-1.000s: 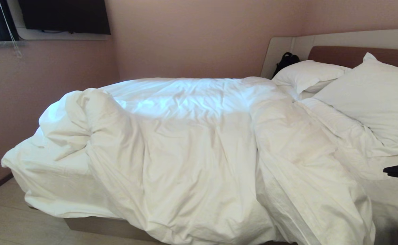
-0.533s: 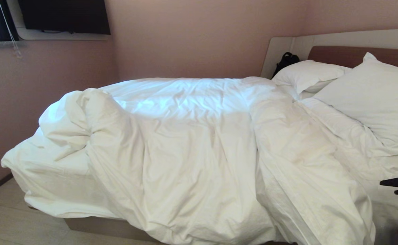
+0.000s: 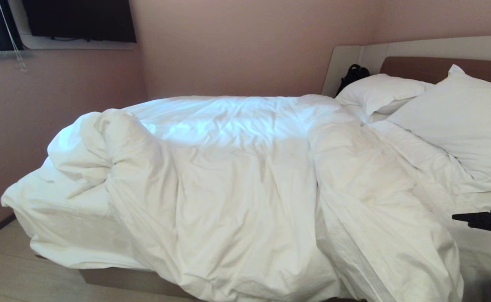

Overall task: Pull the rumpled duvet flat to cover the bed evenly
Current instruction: Flatten the corners of the folded blanket

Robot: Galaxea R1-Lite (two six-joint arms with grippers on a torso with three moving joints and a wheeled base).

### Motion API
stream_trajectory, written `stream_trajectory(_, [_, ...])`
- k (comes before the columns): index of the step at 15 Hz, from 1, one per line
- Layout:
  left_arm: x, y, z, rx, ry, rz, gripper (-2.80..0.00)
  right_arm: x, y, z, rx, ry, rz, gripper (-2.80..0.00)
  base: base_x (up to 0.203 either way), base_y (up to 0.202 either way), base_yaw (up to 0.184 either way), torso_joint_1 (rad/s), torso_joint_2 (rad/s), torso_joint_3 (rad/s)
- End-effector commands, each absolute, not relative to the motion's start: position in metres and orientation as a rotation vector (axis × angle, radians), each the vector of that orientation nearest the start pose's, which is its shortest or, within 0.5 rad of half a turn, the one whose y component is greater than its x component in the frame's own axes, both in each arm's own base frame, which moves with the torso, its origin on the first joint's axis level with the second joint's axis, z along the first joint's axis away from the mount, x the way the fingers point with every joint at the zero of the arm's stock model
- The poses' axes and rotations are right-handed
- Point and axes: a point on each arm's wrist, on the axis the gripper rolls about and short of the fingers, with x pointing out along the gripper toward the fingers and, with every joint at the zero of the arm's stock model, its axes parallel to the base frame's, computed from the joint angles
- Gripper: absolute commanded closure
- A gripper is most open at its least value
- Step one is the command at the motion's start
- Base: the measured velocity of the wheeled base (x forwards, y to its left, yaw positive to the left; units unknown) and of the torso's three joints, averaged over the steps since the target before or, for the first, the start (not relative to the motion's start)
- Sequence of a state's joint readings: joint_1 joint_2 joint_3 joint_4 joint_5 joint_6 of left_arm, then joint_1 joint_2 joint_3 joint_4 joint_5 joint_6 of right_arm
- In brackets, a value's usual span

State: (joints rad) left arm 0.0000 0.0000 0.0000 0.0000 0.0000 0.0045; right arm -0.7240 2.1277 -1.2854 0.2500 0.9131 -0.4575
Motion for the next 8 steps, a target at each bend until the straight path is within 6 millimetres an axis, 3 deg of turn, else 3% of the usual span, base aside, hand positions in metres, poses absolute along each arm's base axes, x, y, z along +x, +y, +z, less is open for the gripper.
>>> stream_trajectory(1, [-0.023, 0.000, 0.075, 0.005, 0.000, 0.000, 0.00, 0.300, -0.229, 0.091, 0.389, 0.620, 0.428, -2.80, 0.000, 0.000, 0.000, 0.000, 0.00, 0.000])
stream_trajectory(8, [-0.023, 0.000, 0.075, 0.005, 0.000, 0.000, 0.00, 0.315, -0.203, 0.068, 0.337, 0.658, 0.545, -2.80, 0.000, 0.000, 0.000, 0.000, 0.00, 0.000])
